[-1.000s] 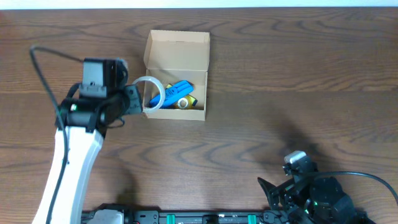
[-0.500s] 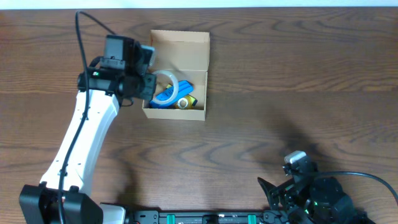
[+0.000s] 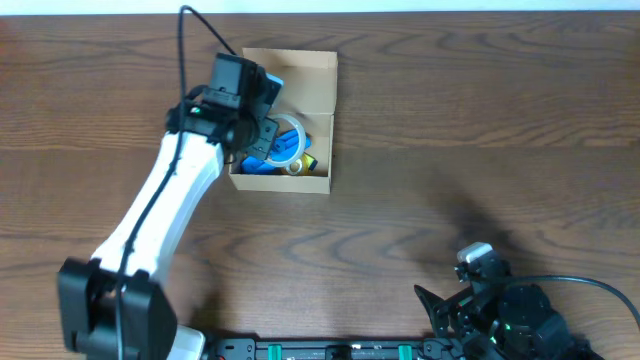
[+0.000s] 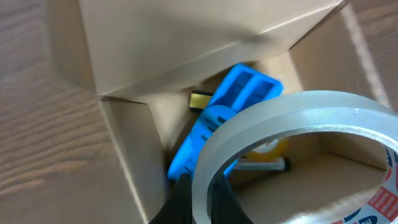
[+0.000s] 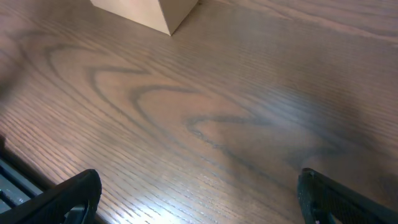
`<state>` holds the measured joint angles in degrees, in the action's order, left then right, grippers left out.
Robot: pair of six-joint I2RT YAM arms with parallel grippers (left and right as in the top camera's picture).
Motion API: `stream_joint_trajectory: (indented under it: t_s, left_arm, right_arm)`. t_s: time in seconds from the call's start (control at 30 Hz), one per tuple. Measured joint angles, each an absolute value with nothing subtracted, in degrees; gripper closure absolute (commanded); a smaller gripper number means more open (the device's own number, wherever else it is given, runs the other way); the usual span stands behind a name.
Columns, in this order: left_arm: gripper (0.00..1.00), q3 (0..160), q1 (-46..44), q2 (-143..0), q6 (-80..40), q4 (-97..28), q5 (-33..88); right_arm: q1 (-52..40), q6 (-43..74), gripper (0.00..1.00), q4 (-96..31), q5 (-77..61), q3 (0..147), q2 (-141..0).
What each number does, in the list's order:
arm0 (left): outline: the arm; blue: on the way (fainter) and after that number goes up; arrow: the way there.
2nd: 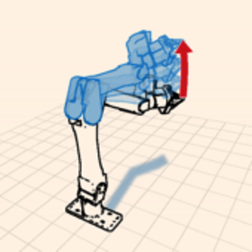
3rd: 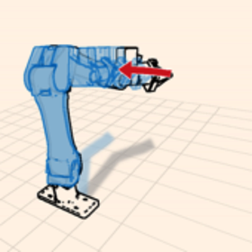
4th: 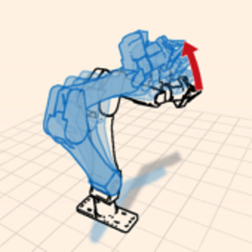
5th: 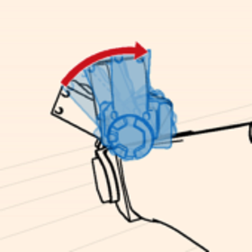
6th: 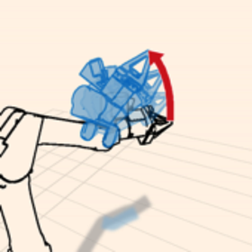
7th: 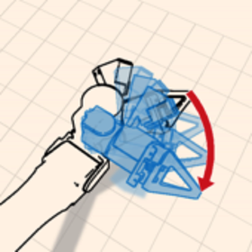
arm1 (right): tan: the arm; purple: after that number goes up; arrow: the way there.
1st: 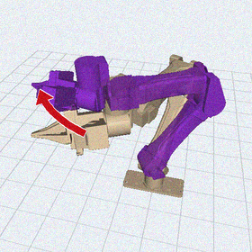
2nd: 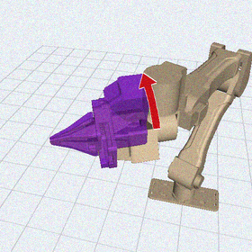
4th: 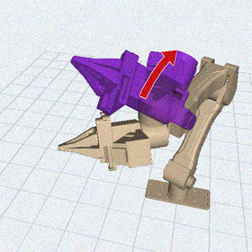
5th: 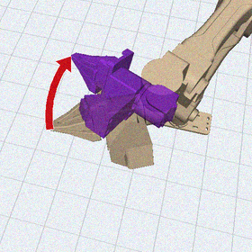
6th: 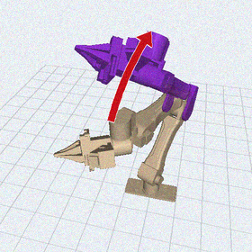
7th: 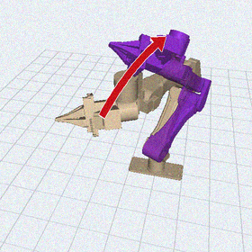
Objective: Pack container
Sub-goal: 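Carry the clear tape roll with the left gripper into the box, then open the left gripper to release the tape roll in the box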
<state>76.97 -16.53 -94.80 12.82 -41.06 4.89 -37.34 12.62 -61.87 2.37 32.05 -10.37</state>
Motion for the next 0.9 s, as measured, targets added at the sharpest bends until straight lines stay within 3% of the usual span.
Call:
stream_joint_trajectory:
  t_s: [0.47, 0.67, 0.9]
  left_arm:
    - [0.92, 76.97, -17.37, -100.40, 13.58, -38.59, 2.94]
    - [0.64, 76.97, -17.37, -101.47, 14.06, -38.57, 2.79]
    - [0.12, 76.97, -17.37, -101.47, 14.22, -37.80, 2.68]
  right_arm:
    - [-37.34, 12.62, 0.01, -61.87, 2.37, 32.05, -10.37]
    - [-37.34, 12.62, 0.01, -61.87, 2.37, 32.05, -10.37]
    - [-37.34, 12.62, 0.01, -61.87, 2.37, 32.05, -10.37]
